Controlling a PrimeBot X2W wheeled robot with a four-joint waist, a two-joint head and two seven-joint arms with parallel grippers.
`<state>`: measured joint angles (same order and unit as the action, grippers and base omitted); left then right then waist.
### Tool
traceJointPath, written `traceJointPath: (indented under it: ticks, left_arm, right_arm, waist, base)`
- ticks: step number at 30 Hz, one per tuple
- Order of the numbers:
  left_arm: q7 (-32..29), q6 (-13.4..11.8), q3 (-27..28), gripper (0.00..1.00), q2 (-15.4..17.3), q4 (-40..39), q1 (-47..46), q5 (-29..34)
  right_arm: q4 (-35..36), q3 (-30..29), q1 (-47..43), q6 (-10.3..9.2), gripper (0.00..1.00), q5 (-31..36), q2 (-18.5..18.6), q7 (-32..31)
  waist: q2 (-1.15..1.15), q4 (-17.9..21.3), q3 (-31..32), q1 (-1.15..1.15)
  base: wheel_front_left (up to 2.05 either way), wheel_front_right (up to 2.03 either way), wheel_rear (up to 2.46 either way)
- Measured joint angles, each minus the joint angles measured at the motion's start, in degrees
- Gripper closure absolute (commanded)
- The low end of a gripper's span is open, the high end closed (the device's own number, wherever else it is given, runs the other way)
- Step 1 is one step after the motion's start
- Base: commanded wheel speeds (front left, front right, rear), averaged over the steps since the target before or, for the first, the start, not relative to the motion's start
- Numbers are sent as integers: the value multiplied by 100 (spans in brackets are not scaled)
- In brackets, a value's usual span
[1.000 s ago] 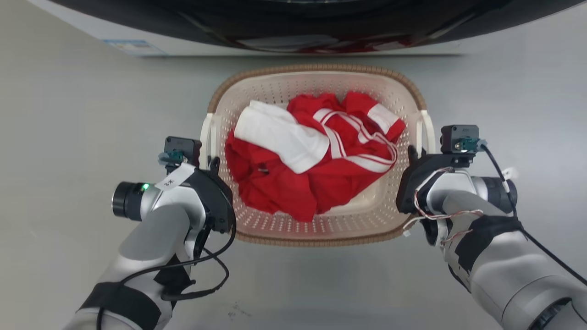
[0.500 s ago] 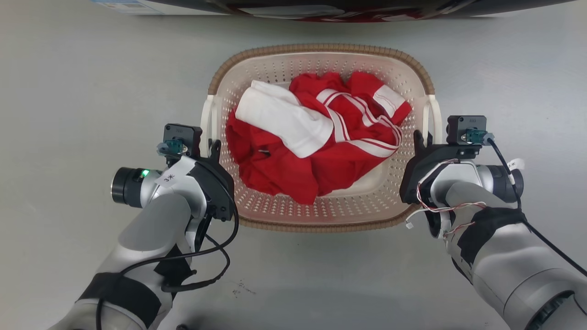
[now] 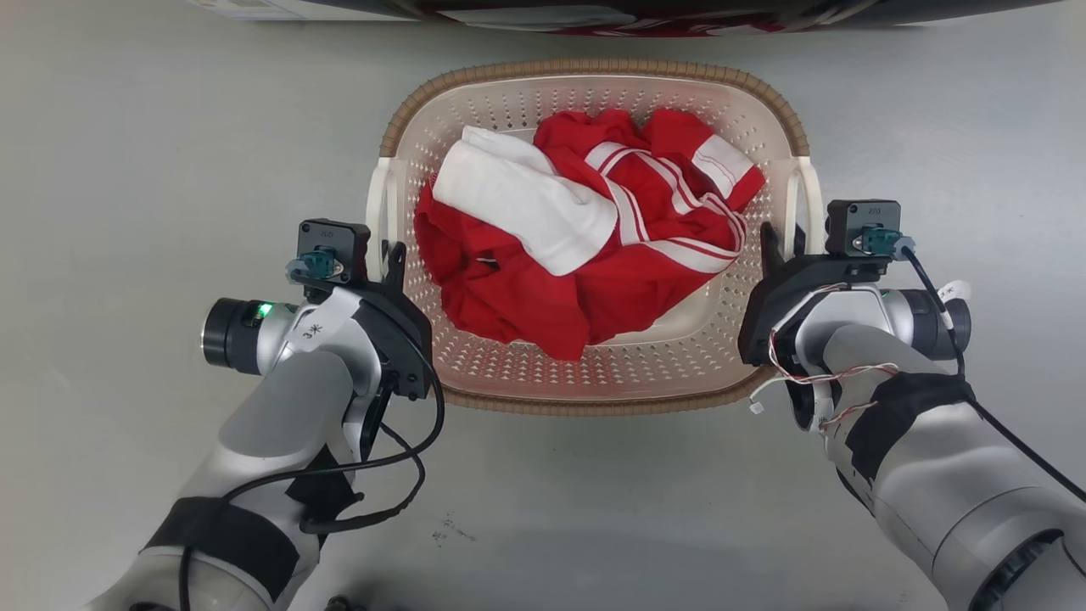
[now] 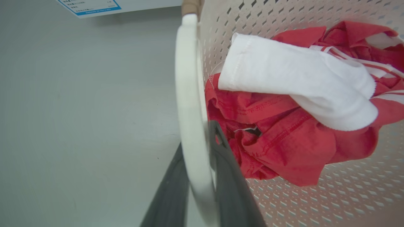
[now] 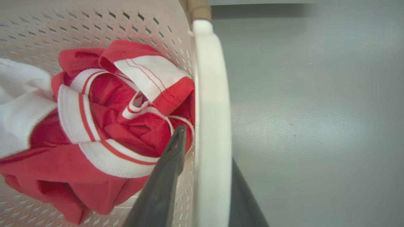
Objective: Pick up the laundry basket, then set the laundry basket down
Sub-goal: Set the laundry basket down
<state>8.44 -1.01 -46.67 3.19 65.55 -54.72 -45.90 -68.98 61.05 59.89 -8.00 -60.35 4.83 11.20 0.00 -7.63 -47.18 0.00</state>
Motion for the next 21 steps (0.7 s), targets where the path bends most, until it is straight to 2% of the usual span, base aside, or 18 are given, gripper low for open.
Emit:
traceJointPath:
  ticks: [1,2,3,6,8,10,11,21]
  left_arm:
    - [18,-1,-4,72,-10,4,0,-1]
    - [23,-1,-20,63,-15,7,0,-1]
    - [26,-1,-32,60,-32,7,0,-1]
    - [75,-1,-53,48,-108,3,0,-38]
    - [82,-2,-59,35,-125,3,-1,-40]
    - [113,-2,-67,9,-133,7,-1,-41]
    - [124,-2,-71,0,-134,7,-3,-42]
    - [219,-51,-79,0,-141,115,-31,-80]
  right_arm:
    - [0,9,13,0,53,1,-2,3]
    - [0,13,35,0,17,11,-2,13]
    - [1,16,62,1,0,16,-5,38]
    - [4,32,83,2,0,26,-30,56]
    - [2,47,83,2,0,33,-40,56]
    - [7,59,83,2,0,33,-48,57]
    - [7,64,83,3,0,33,-53,58]
    - [-22,78,74,29,0,33,-74,105]
  waist:
    - [0,-2,-7,0]
    - [0,-4,-13,0]
    - [0,-7,-19,0]
    - [0,-13,-33,0]
    - [0,-16,-40,0]
    - [0,-19,-45,0]
    - [0,-20,-46,0]
    - [0,-25,-2,0]
  base:
    - [0,0,0]
    - [0,0,0]
    - [0,0,0]
    - [0,0,0]
    - [0,0,0]
    - [0,0,0]
    - [0,0,0]
    - [0,0,0]
